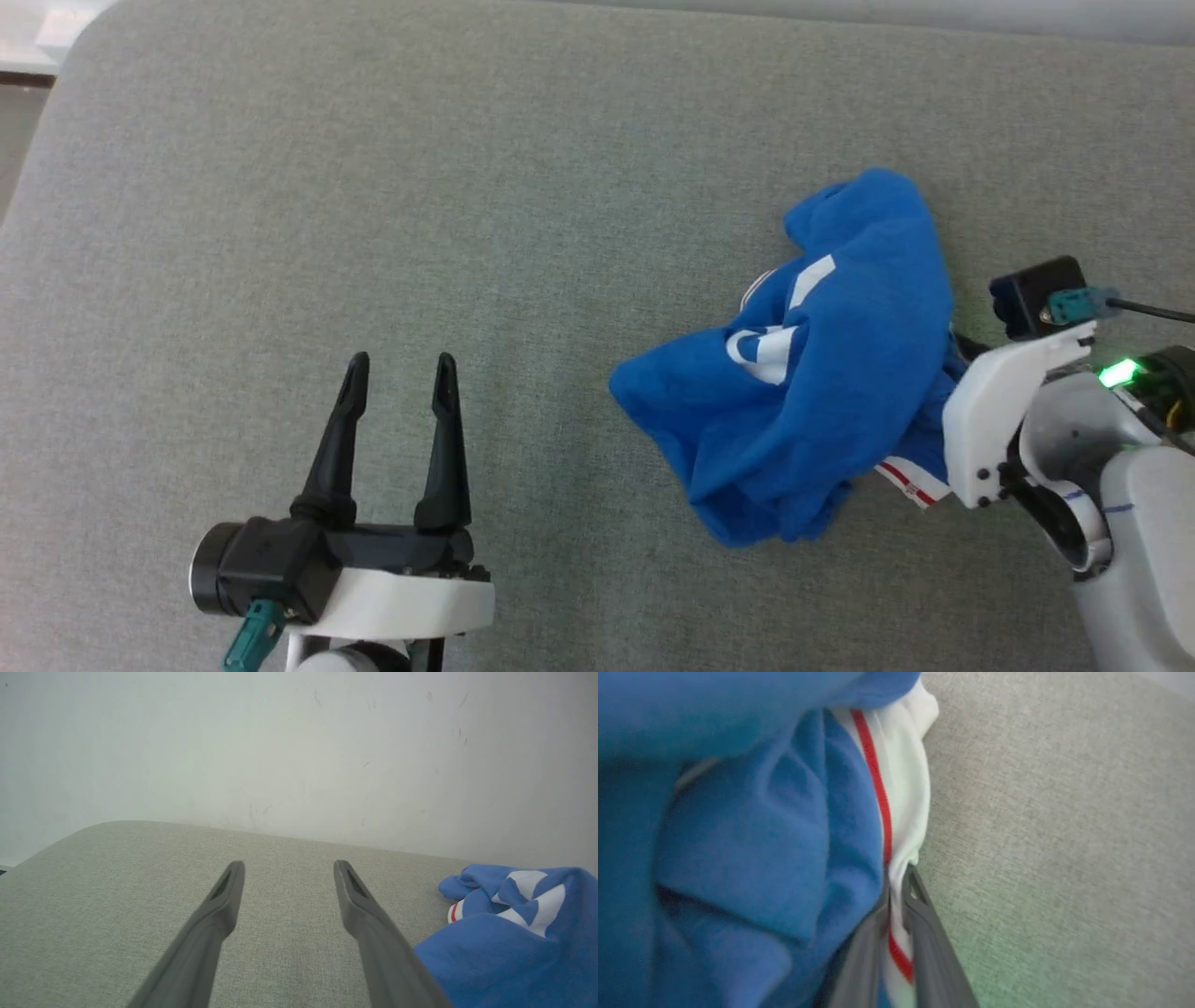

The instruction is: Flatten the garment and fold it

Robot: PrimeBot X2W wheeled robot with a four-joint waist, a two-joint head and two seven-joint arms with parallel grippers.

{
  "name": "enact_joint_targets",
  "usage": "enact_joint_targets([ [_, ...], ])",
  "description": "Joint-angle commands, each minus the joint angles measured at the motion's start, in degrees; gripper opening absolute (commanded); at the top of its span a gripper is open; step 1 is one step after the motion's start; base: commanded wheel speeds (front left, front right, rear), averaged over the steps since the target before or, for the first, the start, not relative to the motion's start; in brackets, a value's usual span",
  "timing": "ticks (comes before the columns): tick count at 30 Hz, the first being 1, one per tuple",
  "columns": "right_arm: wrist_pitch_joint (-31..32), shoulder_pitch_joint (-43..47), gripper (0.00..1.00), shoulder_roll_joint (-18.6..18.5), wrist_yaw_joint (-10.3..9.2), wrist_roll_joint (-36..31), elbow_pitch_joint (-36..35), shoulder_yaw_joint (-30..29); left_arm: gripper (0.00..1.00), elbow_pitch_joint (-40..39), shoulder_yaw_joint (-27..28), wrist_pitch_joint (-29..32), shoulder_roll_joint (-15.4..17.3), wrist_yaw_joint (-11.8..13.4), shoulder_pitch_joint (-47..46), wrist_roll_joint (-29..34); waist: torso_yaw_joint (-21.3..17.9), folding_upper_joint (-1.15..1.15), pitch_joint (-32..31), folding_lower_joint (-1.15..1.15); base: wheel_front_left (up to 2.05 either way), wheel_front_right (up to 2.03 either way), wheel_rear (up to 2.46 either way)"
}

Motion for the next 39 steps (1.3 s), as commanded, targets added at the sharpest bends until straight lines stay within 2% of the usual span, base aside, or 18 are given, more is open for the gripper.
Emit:
enact_joint_targets([
  [1,-0.37,0.33,0.0,0.62,-0.06,-0.55,1.43,0.0,1.0,0.32,0.51,-0.28,-0.36,-0.49,-0.55,0.65,-0.63,0.0,-0.83,-0.01,0.0,0.0,0.0],
  [9,-5.94,-2.1,0.0,0.41,-0.06,-2.13,-4.29,-2.64,1.0,1.31,2.85,-0.28,-0.45,-1.49,1.42,1.02,-5.66,0.0,-8.21,-0.01,0.0,0.0,0.0],
  [12,-6.92,-1.47,0.0,0.48,-0.06,-3.39,-9.05,-7.3,1.0,1.1,3.67,-0.28,-0.45,-1.46,2.9,0.94,-7.76,0.0,-10.97,-0.01,0.0,0.0,0.0],
  [15,-6.52,2.91,0.0,1.43,-0.06,-5.06,-14.41,-14.11,1.0,0.75,4.01,-0.28,-0.4,-1.35,4.77,0.92,-9.47,0.0,-12.72,-0.01,0.0,0.0,0.0],
  [16,-6.52,2.91,0.0,1.43,-0.06,-5.06,-14.41,-14.11,1.0,0.75,4.01,-0.28,-0.4,-1.35,4.77,0.92,-9.47,0.0,-12.72,-0.01,0.0,0.0,0.0],
  [19,-4.92,11.78,0.0,4.25,-0.06,-6.66,-19.12,-22.1,1.0,0.56,3.86,-0.28,-0.15,-1.5,6.17,0.93,-10.29,0.0,-13.2,-0.01,0.0,0.0,0.0],
  [20,-3.95,19.47,0.0,7.78,-0.06,-6.95,-21.1,-27.05,1.0,0.41,3.76,-0.28,0.11,-1.63,6.65,0.91,-10.49,0.0,-13.0,-0.01,0.0,0.0,0.0],
  [21,-3.95,19.47,0.0,7.78,-0.06,-6.95,-21.1,-27.05,1.0,0.41,3.76,-0.28,0.11,-1.63,6.65,0.91,-10.49,0.0,-13.0,-0.01,0.0,0.0,0.0],
  [23,-3.73,30.6,0.0,11.11,-0.06,-8.09,-21.65,-32.15,1.0,0.16,3.62,0.0,0.54,-1.74,6.85,0.97,-10.41,0.0,-12.39,-0.01,0.0,0.0,0.0],
  [26,-5.14,36.77,0.0,12.24,-0.06,-7.19,-19.5,-33.38,1.0,-0.04,3.59,0.43,0.94,-1.73,6.98,1.01,-10.53,0.0,-12.27,-0.01,0.0,0.0,0.0],
  [28,-5.96,37.59,0.0,12.3,-0.06,-5.68,-17.87,-33.22,1.0,-0.1,3.6,0.61,1.09,-1.71,7.07,1.0,-10.66,0.0,-12.29,-0.01,0.0,0.0,0.0],
  [29,-8.6,37.68,1.0,12.34,-0.06,-4.09,-15.2,-32.36,1.0,-0.13,3.52,0.94,1.31,-1.73,7.17,1.0,-10.8,0.0,-12.58,-0.01,0.0,0.0,0.0],
  [34,-12.8,34.64,1.0,12.36,-0.06,-3.5,-13.13,-29.65,1.0,0.05,3.02,1.5,1.42,-1.8,7.2,0.95,-10.64,0.0,-13.76,-0.01,0.0,0.0,0.0],
  [39,-12.7,29.61,1.0,12.37,-0.06,-3.16,-18.68,-24.88,1.0,0.27,2.36,1.73,1.25,-1.8,7.36,0.74,-9.6,0.0,-14.97,-0.01,0.0,0.0,0.0],
])
